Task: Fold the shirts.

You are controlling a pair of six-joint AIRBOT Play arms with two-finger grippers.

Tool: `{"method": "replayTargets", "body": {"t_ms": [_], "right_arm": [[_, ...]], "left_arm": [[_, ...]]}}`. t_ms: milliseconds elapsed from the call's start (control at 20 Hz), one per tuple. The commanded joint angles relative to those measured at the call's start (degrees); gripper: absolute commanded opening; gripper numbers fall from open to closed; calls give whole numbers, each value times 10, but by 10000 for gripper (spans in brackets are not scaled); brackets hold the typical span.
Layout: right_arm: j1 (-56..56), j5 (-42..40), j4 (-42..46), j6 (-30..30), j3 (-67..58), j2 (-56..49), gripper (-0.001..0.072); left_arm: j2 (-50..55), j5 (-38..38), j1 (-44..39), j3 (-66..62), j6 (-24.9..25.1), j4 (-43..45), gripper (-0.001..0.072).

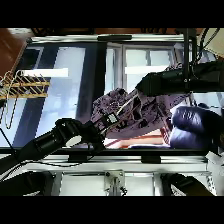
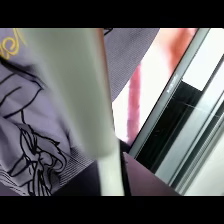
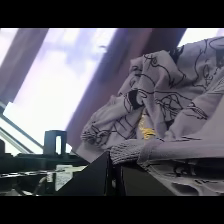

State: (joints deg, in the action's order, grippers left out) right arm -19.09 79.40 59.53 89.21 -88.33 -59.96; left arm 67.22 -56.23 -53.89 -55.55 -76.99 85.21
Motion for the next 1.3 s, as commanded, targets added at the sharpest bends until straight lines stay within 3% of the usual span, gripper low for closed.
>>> {"method": "replayTargets", "body": {"t_ms": [0,300,500,850,900,1000,1250], "right_arm": [[-1,26,-54,-11,0,0,80],[-1,49,-35,-1,0,0,81],[0,48,-5,1,0,0,81],[0,51,-10,12,0,-12,86],[0,48,-10,12,0,-12,146],[0,44,-7,12,0,-11,626],[0,41,101,41,-26,26,637]], "left_arm": [[37,9,-1,-30,15,0,57],[45,41,-1,-52,13,0,57],[44,-10,-1,-52,45,17,57],[44,-9,0,-59,44,42,57],[44,-9,0,-59,43,42,57],[44,-10,1,-58,43,41,57],[46,-3,25,-58,37,32,57]]}}
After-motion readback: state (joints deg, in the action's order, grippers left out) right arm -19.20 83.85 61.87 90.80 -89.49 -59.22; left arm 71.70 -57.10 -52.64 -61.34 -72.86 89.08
